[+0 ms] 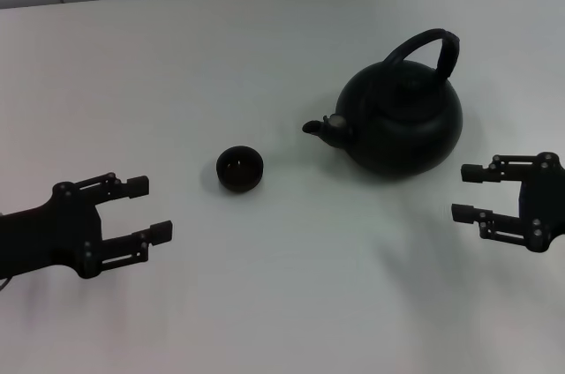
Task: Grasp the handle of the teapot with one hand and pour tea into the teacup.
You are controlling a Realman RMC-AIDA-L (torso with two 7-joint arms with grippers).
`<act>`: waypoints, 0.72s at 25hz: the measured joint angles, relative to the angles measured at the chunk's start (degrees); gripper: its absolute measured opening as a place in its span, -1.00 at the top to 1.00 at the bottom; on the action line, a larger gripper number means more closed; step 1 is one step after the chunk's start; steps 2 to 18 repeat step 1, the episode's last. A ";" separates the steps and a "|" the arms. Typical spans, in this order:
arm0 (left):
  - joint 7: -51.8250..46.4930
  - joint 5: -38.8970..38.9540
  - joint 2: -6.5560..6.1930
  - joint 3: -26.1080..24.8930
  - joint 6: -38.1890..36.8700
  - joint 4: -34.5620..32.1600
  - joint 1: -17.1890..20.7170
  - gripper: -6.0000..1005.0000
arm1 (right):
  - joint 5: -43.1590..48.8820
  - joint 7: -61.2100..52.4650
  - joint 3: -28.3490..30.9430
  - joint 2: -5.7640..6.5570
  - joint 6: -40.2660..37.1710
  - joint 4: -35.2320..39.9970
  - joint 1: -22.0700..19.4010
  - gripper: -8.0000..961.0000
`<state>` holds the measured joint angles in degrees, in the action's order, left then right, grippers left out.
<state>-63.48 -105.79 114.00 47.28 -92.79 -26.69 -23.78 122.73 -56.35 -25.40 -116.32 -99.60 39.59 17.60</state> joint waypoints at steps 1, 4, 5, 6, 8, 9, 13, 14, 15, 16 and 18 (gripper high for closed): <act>0.26 -0.02 0.11 0.18 0.26 -0.02 -0.04 -0.47 | 0.05 0.02 0.00 -0.04 0.08 -0.07 0.23 -0.12; 0.26 -0.02 0.11 0.18 0.26 -0.02 -0.04 -0.47 | 0.05 0.02 0.00 -0.04 0.08 -0.07 0.23 -0.12; 0.26 -0.02 0.11 0.18 0.26 -0.02 -0.04 -0.47 | 0.05 0.02 0.00 -0.04 0.08 -0.07 0.23 -0.12; 0.26 -0.02 0.11 0.18 0.26 -0.02 -0.04 -0.47 | 0.05 0.02 0.00 -0.04 0.08 -0.07 0.23 -0.12; 0.26 -0.02 0.11 0.18 0.26 -0.02 -0.04 -0.47 | 0.05 0.02 0.00 -0.04 0.08 -0.07 0.23 -0.12; 0.26 -0.02 0.11 0.18 0.26 -0.02 -0.04 -0.47 | 0.05 0.02 0.00 -0.04 0.08 -0.07 0.23 -0.12; 0.26 -0.02 0.11 0.18 0.26 -0.02 -0.04 -0.47 | 0.05 0.02 0.00 -0.04 0.08 -0.07 0.23 -0.12; 0.26 -0.02 0.11 0.18 0.26 -0.02 -0.04 -0.47 | 0.05 0.02 0.00 -0.04 0.08 -0.07 0.23 -0.12; 0.26 -0.02 0.11 0.18 0.26 -0.02 -0.04 -0.47 | 0.05 0.02 0.00 -0.04 0.08 -0.07 0.23 -0.12; 0.26 -0.02 0.11 0.18 0.26 -0.02 -0.04 -0.47 | 0.05 0.02 0.00 -0.04 0.08 -0.07 0.23 -0.12; 0.26 -0.02 0.11 0.18 0.26 -0.02 -0.04 -0.47 | 0.05 0.02 0.00 -0.04 0.08 -0.07 0.23 -0.12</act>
